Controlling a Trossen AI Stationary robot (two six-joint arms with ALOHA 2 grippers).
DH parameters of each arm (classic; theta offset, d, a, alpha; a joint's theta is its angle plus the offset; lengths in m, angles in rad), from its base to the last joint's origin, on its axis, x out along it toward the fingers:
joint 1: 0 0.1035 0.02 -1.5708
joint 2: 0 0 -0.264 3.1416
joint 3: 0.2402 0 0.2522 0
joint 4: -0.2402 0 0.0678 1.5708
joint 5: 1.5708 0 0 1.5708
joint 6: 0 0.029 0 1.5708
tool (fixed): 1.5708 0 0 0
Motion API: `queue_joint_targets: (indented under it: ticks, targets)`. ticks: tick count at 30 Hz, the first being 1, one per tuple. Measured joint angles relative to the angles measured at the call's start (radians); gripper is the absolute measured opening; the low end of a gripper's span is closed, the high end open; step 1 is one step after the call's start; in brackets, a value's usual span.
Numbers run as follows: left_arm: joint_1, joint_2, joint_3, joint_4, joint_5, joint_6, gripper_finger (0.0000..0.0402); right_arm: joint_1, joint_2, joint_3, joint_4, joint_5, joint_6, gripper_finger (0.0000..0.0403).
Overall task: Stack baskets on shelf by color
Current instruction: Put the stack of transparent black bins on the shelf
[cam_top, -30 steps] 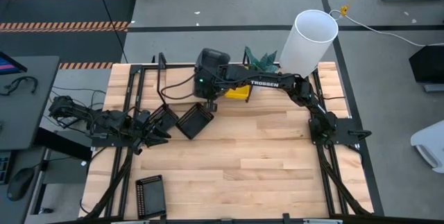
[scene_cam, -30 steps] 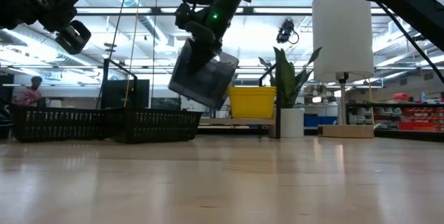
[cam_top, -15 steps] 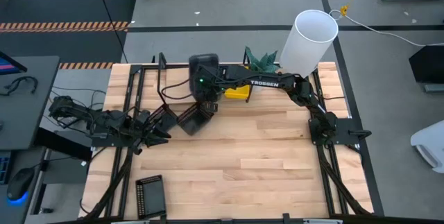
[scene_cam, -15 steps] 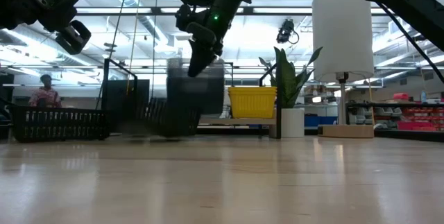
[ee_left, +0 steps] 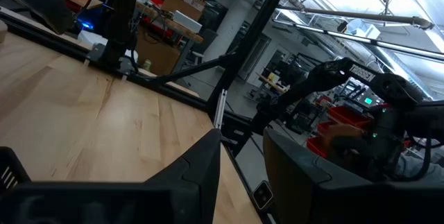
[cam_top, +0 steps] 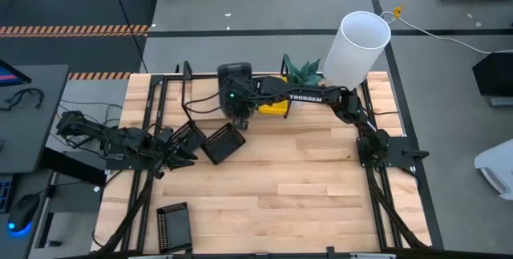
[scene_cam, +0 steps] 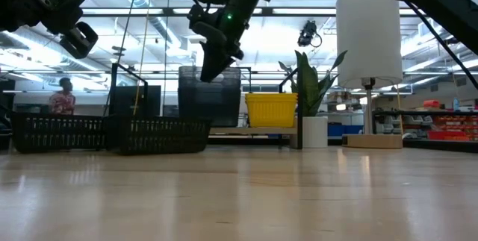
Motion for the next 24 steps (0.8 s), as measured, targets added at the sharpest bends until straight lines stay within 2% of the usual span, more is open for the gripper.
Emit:
queue_joint_targets:
  ticks: [12,24]
  targets:
    - [0.000,0.000,0.000,0.000,0.000,0.000,0.0117,0.022,0.000,0.000,-0.001,0.044,0.185,0.0085]
    - [0.000,0.000,0.000,0.000,0.000,0.000,0.0117,0.025,0.000,0.000,-0.003,0.052,0.227,0.0084]
